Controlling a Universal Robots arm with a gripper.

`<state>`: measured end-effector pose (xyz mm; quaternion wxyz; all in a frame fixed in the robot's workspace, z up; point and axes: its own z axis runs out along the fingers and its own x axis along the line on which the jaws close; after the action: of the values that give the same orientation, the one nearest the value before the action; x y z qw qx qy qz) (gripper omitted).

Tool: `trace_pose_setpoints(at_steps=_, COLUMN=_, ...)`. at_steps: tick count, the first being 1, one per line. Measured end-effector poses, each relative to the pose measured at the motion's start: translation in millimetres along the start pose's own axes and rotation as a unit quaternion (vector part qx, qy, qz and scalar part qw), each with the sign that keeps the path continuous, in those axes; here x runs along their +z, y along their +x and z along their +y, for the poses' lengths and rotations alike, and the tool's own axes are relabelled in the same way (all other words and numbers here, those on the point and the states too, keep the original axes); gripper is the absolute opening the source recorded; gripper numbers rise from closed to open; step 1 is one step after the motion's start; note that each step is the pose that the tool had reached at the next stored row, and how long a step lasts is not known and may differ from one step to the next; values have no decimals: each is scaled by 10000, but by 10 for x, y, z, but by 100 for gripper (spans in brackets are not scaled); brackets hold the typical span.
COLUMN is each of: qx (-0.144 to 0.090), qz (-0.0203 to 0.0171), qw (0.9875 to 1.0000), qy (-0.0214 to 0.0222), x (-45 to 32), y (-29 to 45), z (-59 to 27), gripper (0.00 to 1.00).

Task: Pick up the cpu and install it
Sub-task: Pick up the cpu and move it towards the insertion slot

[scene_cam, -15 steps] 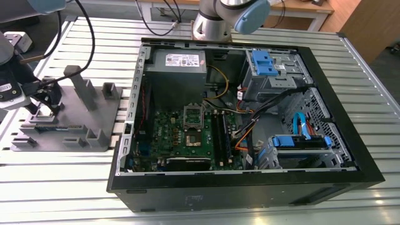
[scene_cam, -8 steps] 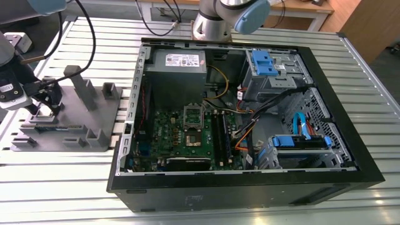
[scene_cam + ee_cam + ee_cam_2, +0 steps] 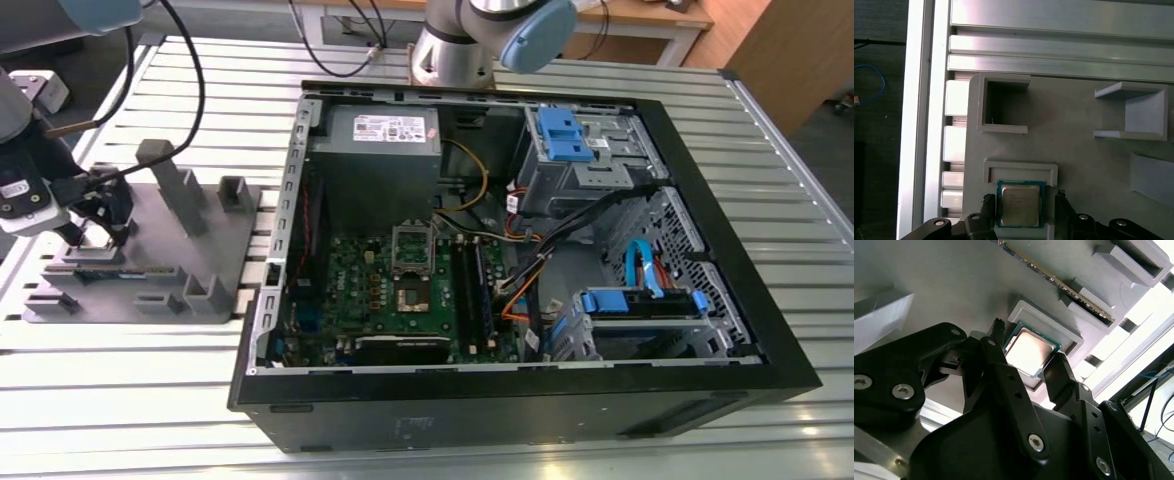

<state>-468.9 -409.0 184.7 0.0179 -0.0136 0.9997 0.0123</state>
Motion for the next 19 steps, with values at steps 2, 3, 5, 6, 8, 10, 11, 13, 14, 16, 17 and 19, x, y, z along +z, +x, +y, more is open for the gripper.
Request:
trace_pose_setpoints(at_steps=2, qx=0, qz=-1, qw=10000, qy=-13, x=5, y=0, z=0, gripper=58)
trace_pose_setpoints(at_steps=3, qx=1, qz=-2, qw=10000, qy=-20, x=7, y=0, z=1, gripper=58)
trace_pose_setpoints(at_steps=5, qx=1, qz=-1, qw=10000, qy=-28, x=9, y=0, z=2, gripper=58)
trace_pose_setpoints(at_steps=6, qx=1, qz=-2, qw=10000, qy=-28, x=10, y=0, z=2, gripper=58)
trace_pose_setpoints(at_steps=8, qx=1, qz=-2, qw=10000, qy=-29, x=12, y=3, z=1, gripper=58)
trace_pose_setpoints(at_steps=10, qx=0, qz=-2, qw=10000, qy=-31, x=15, y=9, z=1, gripper=58)
trace_pose_setpoints(at_steps=11, qx=1, qz=-2, qw=10000, qy=-34, x=15, y=12, z=2, gripper=58)
trace_pose_setpoints(at_steps=13, qx=1, qz=-1, qw=10000, qy=-45, x=16, y=16, z=2, gripper=58)
trace_pose_setpoints(at_steps=14, qx=2, qz=-1, qw=10000, qy=-56, x=16, y=18, z=3, gripper=58)
trace_pose_setpoints(at_steps=16, qx=2, qz=-3, qw=10000, qy=-60, x=17, y=18, z=3, gripper=58)
trace_pose_setpoints(at_steps=17, qx=2, qz=-3, qw=10000, qy=-60, x=18, y=17, z=2, gripper=58)
trace_pose_setpoints(at_steps=19, qx=2, qz=-3, qw=10000, qy=-61, x=19, y=18, z=2, gripper=58)
